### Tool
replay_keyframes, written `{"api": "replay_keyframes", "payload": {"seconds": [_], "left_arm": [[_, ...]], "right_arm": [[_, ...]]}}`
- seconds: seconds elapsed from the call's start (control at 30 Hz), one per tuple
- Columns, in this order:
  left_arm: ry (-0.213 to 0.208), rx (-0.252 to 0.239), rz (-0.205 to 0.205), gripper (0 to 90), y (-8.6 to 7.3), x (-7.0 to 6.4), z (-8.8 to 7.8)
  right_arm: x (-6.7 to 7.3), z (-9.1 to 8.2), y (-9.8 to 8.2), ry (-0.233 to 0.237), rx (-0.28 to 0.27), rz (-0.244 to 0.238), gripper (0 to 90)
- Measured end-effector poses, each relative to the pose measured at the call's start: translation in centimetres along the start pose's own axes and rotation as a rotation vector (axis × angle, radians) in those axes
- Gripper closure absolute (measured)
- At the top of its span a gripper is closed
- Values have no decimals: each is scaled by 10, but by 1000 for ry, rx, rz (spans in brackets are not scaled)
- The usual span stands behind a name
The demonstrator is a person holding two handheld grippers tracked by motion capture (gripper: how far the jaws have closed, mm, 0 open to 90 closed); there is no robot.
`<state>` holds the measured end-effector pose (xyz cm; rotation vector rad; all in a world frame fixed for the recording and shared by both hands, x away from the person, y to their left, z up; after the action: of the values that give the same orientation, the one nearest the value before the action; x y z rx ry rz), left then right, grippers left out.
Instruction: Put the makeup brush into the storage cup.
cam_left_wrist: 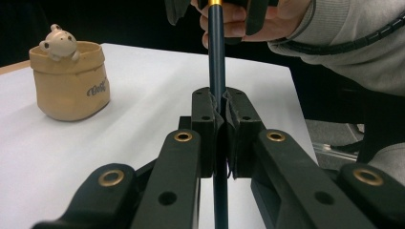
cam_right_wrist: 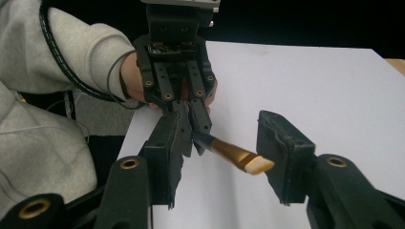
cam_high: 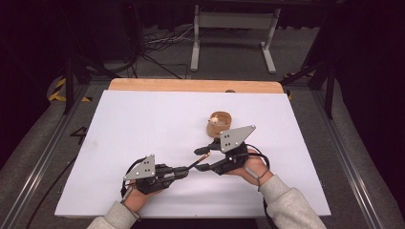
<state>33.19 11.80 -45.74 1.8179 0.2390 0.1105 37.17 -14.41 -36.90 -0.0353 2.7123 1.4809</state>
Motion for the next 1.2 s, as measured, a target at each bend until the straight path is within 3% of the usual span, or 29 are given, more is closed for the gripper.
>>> {"api": "replay_keyframes", "payload": {"seconds": [0.3, 0.8, 1.2], "left_arm": [[-4, -16, 20, 838, 0, 0, -1], [-5, -9, 15, 837, 0, -1, -1], [7, 11, 44, 834, -1, -2, 2]], "right_arm": [[-3, 1, -7, 40, -51, 49, 615], [-2, 5, -8, 71, -50, 35, 719], [-3, 6, -9, 90, -39, 32, 799]]}}
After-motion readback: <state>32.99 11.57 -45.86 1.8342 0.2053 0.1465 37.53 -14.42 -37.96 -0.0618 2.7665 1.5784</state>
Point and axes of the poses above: each handheld gripper's, and its own axes: z roughly forward along the jaws, y roughly out of its top, x roughly to its left, the point moved 1 cm from there along z, roughly forward along the jaws, and after that the axes turned 5 degrees about x, right-handed, at the moved point
